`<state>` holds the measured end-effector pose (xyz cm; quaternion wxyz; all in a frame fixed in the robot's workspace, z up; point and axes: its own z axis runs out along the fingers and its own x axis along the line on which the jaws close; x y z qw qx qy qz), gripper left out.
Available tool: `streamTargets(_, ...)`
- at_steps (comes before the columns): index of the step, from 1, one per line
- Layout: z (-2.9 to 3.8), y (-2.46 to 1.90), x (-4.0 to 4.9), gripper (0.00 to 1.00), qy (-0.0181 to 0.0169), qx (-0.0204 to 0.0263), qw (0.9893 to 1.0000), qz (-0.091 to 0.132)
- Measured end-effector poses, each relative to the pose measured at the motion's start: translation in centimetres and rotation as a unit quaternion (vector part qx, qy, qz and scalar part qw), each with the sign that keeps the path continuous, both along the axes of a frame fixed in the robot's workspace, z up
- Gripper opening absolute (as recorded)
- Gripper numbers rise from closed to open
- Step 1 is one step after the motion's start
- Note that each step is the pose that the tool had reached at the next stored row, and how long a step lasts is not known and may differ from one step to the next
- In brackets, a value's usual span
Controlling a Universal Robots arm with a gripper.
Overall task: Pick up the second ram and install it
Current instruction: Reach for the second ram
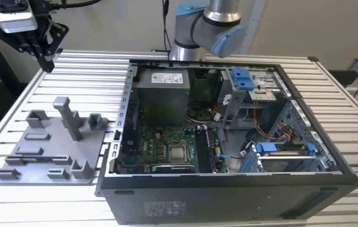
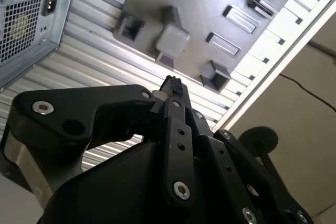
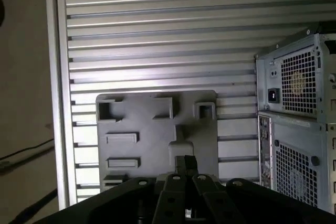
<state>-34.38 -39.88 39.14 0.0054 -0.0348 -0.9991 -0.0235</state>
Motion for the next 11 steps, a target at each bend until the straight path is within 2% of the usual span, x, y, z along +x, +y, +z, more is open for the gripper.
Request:
streamTargets(5, -0.02, 0.00, -1.51, 0.11, 0.0000, 0.0000, 1.0000, 0.000)
streamTargets(6, -0.02, 0.00, -2.09, 0.11, 0.0000, 0.0000, 1.0000, 0.000)
streamTargets(11, -0.04, 0.00, -3.50, 0.11, 0.0000, 0.0000, 1.0000, 0.000)
